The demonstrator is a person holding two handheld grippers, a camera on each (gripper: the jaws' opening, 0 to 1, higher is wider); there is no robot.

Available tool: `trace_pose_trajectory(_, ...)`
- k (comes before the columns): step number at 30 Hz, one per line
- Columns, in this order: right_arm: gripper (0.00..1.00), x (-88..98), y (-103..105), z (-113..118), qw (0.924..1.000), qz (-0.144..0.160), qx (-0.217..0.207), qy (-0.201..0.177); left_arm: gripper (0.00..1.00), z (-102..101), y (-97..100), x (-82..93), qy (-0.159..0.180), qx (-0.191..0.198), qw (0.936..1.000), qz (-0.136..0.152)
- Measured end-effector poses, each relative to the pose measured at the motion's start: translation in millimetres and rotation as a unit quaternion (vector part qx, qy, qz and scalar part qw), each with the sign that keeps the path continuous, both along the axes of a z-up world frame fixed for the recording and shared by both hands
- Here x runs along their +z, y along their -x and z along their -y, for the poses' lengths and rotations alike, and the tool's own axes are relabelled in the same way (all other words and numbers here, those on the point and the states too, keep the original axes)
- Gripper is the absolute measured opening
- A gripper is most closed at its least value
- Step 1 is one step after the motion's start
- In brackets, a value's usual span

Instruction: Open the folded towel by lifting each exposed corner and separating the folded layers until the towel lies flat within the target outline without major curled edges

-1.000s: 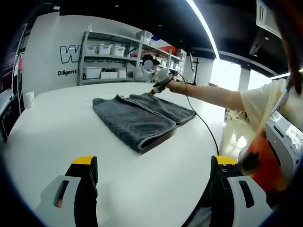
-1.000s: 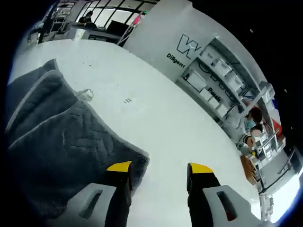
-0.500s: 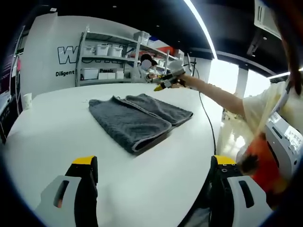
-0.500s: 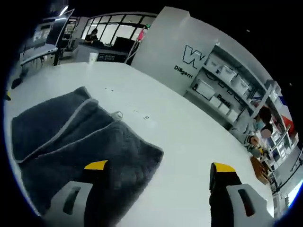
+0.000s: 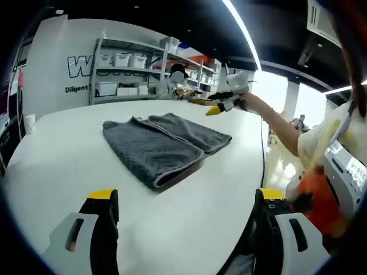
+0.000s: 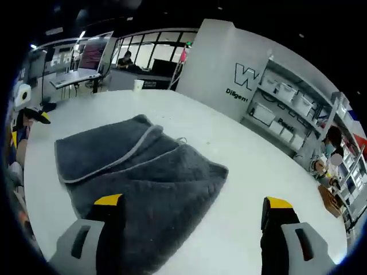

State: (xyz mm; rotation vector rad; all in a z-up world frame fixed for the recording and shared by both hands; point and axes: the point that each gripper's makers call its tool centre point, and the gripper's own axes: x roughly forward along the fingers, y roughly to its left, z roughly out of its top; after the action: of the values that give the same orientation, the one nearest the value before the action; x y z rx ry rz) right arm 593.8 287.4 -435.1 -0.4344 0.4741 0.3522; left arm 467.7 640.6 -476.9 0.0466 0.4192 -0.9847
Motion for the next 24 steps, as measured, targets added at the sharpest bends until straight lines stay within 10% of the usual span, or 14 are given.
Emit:
trace_pose_trajectory(13, 0.99, -36.8, 68, -34, 0.9986, -0.028, 0.036, -0.026, 0.96, 4, 1.5, -1.8, -0.013, 0.0, 0.9999, -0.006)
trace_pose_trajectory(24, 0.99, -29.0, 98, -53, 0.9973, -0.016, 0.056, -0.046, 0.96, 16, -0.3, 0.1, -0.023, 0.002, 0.9997, -0.004)
